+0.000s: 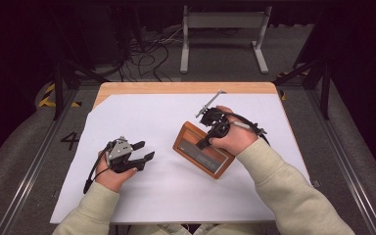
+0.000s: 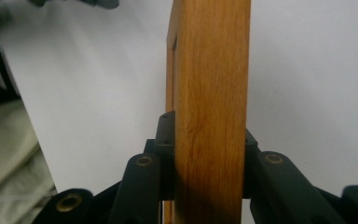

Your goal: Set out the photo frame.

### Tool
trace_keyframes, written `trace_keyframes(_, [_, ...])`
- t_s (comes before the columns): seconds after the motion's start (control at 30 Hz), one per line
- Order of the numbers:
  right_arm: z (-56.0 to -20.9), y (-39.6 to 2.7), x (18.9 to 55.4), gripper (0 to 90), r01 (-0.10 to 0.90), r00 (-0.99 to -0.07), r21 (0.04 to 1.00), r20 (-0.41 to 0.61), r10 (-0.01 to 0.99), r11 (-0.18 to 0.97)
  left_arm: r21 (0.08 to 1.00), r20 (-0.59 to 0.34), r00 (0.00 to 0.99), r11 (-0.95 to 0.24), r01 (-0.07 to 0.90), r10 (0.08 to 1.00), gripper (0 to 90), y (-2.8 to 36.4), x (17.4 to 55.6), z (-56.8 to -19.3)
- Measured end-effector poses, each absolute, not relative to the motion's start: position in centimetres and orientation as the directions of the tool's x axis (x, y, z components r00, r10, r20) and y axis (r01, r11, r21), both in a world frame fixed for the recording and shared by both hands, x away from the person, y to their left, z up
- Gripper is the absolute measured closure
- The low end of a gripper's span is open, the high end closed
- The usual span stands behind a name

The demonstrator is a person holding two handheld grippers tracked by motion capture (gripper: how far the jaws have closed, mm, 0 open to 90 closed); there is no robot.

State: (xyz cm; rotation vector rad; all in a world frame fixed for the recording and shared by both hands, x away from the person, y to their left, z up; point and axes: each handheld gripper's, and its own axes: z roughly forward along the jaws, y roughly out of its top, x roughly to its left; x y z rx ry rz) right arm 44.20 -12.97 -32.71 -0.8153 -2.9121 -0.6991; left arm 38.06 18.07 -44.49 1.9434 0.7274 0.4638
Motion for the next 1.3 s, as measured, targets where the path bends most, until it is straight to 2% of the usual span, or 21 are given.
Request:
trace_keyframes(0.07, [-32.5,-12.9,44.3,71.9,0.47,-0.88,0.407,0.144,0.453,0.783,0.89,0.014,0.748,-0.349,0.293,0.663,44.7,18.1,38.1,-44.5])
trace_keyframes(0.13, [-31.7,-12.8,44.7,72.0,0.384,-0.922,0.377,0.111,0.371,0.843,0.89,0.016,0.748,-0.351,0.292,0.664,44.7,18.1,38.1,-44.5])
trace_keyframes(0.23, [-31.4,-12.7,44.9,72.0,0.31,-0.95,0.359,0.087,0.299,0.88,0.89,0.015,0.747,-0.349,0.292,0.664,44.7,18.2,38.1,-44.5])
trace_keyframes(0.47, [-32.3,-12.1,45.3,72.0,0.145,-0.989,0.285,0.048,0.137,0.947,0.889,0.014,0.747,-0.35,0.295,0.665,44.6,18.1,38.2,-44.5])
trace_keyframes(0.77, [-34.5,-11.3,45.7,72.0,0.098,-0.994,0.214,0.075,0.084,0.972,0.888,0.013,0.748,-0.351,0.296,0.664,44.5,18.1,38.2,-44.6])
trace_keyframes(0.93, [-35.0,-10.7,45.8,71.9,0.065,-0.995,0.221,0.089,0.047,0.973,0.888,0.014,0.749,-0.352,0.295,0.662,44.5,18.1,38.2,-44.6])
trace_keyframes(1.23, [-35.5,-11.1,46.7,71.3,0.081,-0.991,0.27,0.125,0.048,0.959,0.886,0.012,0.751,-0.355,0.298,0.66,44.2,18.0,38.2,-44.6])
trace_keyframes(1.3, [-35.5,-11.2,46.8,68.8,0.08,-0.992,0.275,0.119,0.048,0.958,0.886,0.011,0.751,-0.355,0.299,0.66,44.2,18.0,38.2,-44.6])
